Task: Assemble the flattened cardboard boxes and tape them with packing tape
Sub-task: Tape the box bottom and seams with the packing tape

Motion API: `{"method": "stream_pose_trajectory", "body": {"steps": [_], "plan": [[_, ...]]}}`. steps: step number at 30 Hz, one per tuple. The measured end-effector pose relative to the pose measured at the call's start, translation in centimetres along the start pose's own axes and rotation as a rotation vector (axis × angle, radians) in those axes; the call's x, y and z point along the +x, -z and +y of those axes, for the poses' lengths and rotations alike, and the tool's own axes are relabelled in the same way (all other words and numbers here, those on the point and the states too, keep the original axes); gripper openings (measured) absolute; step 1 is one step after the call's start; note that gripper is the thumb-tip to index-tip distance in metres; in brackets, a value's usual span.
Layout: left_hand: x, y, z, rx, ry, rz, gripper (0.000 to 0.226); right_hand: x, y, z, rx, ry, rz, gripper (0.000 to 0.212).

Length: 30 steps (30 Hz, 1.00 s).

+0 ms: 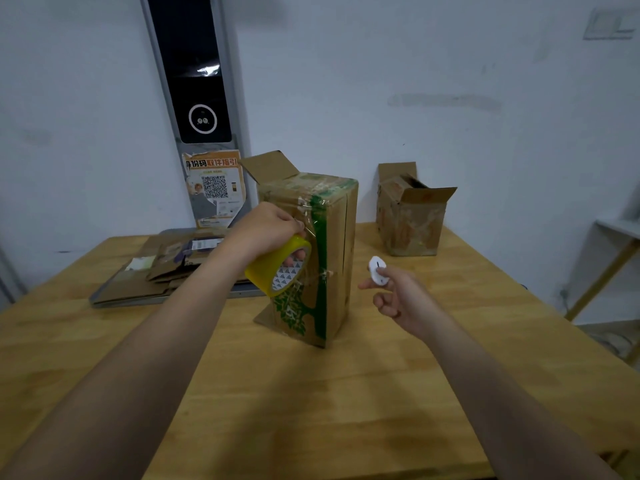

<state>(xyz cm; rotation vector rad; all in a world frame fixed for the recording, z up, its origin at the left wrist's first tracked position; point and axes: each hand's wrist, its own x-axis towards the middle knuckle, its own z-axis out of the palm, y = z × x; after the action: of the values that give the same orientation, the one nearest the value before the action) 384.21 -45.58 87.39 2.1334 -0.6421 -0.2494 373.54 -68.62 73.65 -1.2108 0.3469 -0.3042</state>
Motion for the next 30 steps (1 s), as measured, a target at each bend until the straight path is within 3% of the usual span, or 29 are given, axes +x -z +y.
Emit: {"method": "stream_pose_trajectory", "body": {"steps": [4,7,13,16,30], "plan": [[-0.2,0.1,0.2,-0.013,-0.007,-0.020,0.020,-1.7,-2.4,-4.0,-0.008,0.137,-0.007,0.026],[-0.2,0.2,0.0,0.099,-0.051,0.023,0.019,-3.5,-4.4,-7.0,-0.115,0.337,-0.002,0.023],[-0.2,0.3,-0.5,0.218,-0.116,0.056,0.025,-5.3,-9.3,-9.4,-0.771,0.894,0.059,0.019],[-0.2,0.6,-0.7,0.243,-0.130,0.067,0.027,-4.5,-11.2,-9.1,-0.961,1.067,0.074,0.021],[-0.2,1.0,-1.1,0.326,-0.184,0.129,0.032,-1.6,-12.2,-7.9,-1.315,1.075,0.162,0.025]]}}
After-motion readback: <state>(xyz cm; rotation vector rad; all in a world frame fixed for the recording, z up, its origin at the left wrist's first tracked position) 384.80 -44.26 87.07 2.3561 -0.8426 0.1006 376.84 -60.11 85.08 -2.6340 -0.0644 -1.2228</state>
